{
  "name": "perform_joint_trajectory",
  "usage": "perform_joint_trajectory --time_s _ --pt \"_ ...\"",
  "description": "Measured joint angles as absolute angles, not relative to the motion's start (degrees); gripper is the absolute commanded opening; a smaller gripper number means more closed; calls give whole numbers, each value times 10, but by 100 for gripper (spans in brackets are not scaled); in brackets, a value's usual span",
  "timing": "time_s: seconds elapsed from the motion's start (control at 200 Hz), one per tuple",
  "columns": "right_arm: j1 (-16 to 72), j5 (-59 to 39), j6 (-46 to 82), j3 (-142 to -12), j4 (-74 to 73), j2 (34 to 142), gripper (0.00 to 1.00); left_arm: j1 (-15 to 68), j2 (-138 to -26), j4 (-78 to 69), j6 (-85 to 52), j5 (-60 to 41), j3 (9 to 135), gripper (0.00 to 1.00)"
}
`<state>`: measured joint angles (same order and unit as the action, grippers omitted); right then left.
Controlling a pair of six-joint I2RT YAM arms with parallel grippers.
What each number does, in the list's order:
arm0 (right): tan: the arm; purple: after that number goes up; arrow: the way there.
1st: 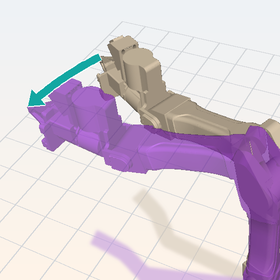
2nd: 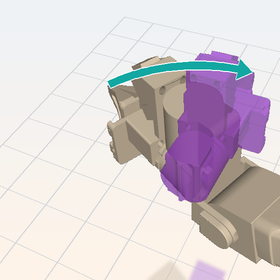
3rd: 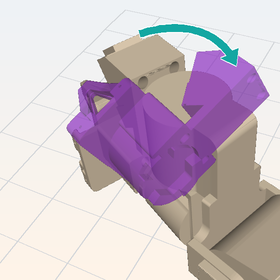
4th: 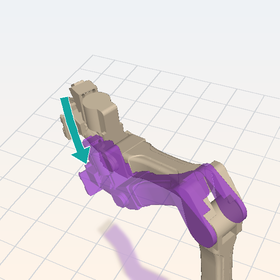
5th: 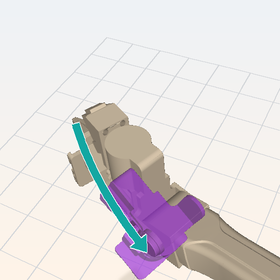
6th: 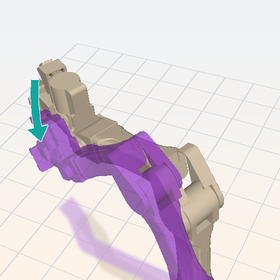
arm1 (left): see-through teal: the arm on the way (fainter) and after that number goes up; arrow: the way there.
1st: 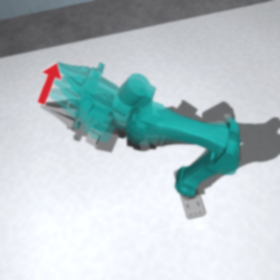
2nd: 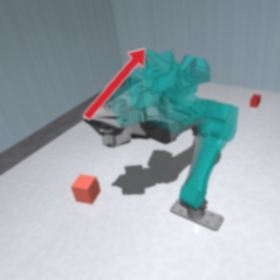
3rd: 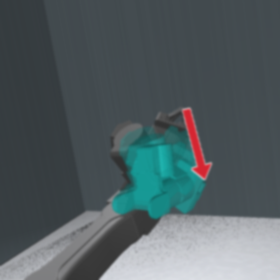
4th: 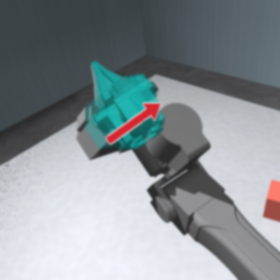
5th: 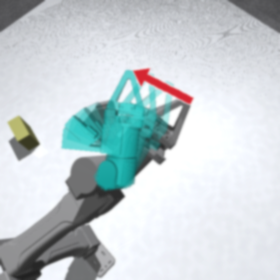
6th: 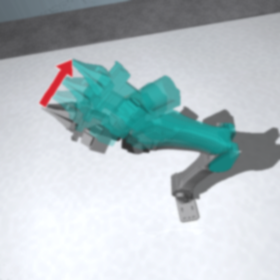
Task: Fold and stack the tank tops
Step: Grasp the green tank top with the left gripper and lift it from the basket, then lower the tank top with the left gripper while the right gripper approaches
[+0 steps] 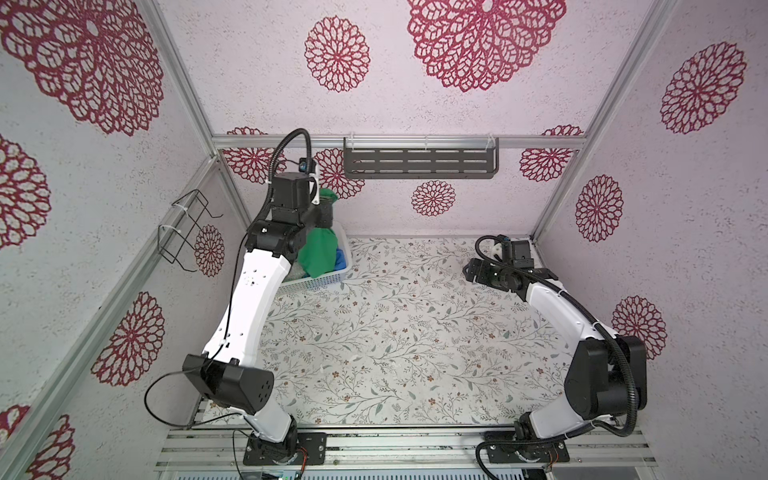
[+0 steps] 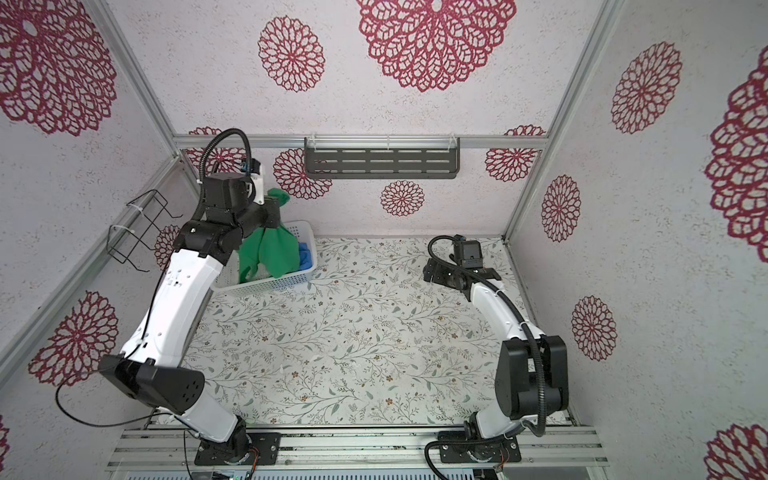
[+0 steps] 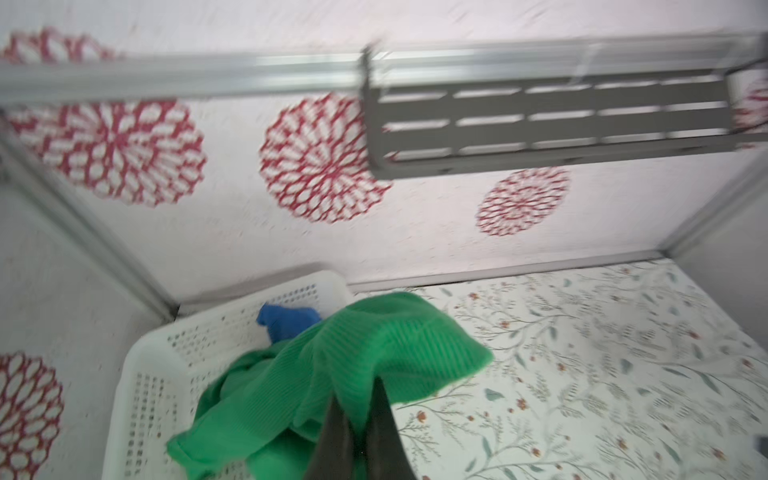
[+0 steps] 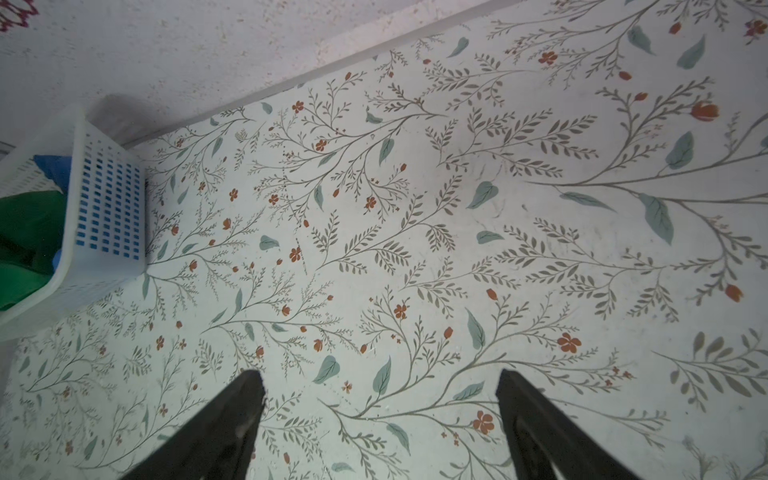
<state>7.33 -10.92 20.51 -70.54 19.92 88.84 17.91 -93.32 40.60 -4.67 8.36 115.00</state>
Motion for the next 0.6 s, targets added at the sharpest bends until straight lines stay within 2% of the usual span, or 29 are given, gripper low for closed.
perform_joint_trajectory --time_s 0.145,0.22,0.42,0.6 --pt "40 -151 206 -719 211 888 88 307 -902 423 -14 81 1204 0" --pt "23 -165 206 -719 216 888 88 338 -896 424 -14 48 1223 0" --pt "5 -173 199 -719 248 888 88 336 -909 391 -44 -43 1210 0" --pt "2 -163 179 -717 276 888 88 320 -1018 343 -101 -135 1196 0"
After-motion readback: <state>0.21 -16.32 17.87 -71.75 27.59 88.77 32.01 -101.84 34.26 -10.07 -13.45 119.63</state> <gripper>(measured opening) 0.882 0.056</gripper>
